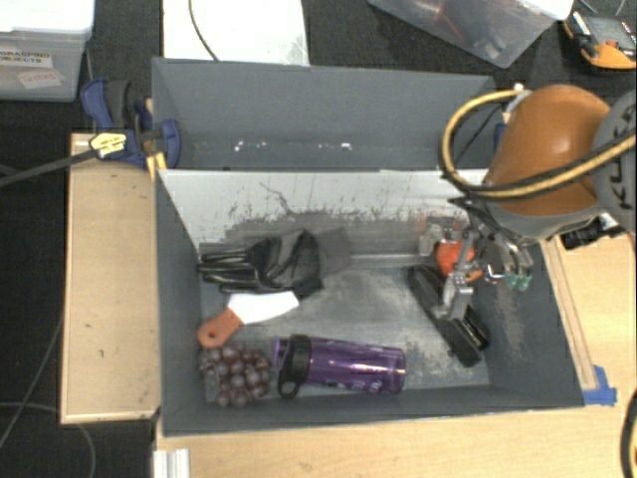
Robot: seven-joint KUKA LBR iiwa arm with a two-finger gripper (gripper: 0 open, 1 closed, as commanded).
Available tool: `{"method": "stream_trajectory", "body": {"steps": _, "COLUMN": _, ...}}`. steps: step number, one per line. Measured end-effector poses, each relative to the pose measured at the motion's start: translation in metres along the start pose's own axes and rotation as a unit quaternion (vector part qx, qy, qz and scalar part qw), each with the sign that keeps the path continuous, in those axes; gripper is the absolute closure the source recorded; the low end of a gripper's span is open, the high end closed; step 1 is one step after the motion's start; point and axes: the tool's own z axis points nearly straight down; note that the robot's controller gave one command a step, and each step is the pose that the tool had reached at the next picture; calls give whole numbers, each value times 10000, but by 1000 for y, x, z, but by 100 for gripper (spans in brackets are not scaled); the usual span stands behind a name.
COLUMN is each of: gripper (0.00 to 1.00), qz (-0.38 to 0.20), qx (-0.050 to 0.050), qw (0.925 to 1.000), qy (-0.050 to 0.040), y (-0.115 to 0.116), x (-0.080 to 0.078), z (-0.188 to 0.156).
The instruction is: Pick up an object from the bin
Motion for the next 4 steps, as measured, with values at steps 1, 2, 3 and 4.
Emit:
{"method": "stream_trajectory", "body": {"steps": 1, "gripper": 0, "qz": -9, "qx": 3, "qw": 10000, "qy": -41, "y": 0, "x": -2, "z": -5}}
{"method": "stream_trajectory", "body": {"steps": 2, "gripper": 0, "qz": 108, "qx": -14, "qw": 9999, "qy": -10, "y": -59, "x": 2, "z": 101}}
{"method": "stream_trajectory", "body": {"steps": 3, "gripper": 0, "qz": 1233, "qx": -49, "qw": 9923, "qy": -138, "y": -43, "x": -2, "z": 121}}
{"method": "stream_trajectory", "body": {"steps": 4, "gripper": 0, "qz": 840, "qx": -119, "qw": 9963, "qy": -145, "y": -57, "x": -3, "z": 119}}
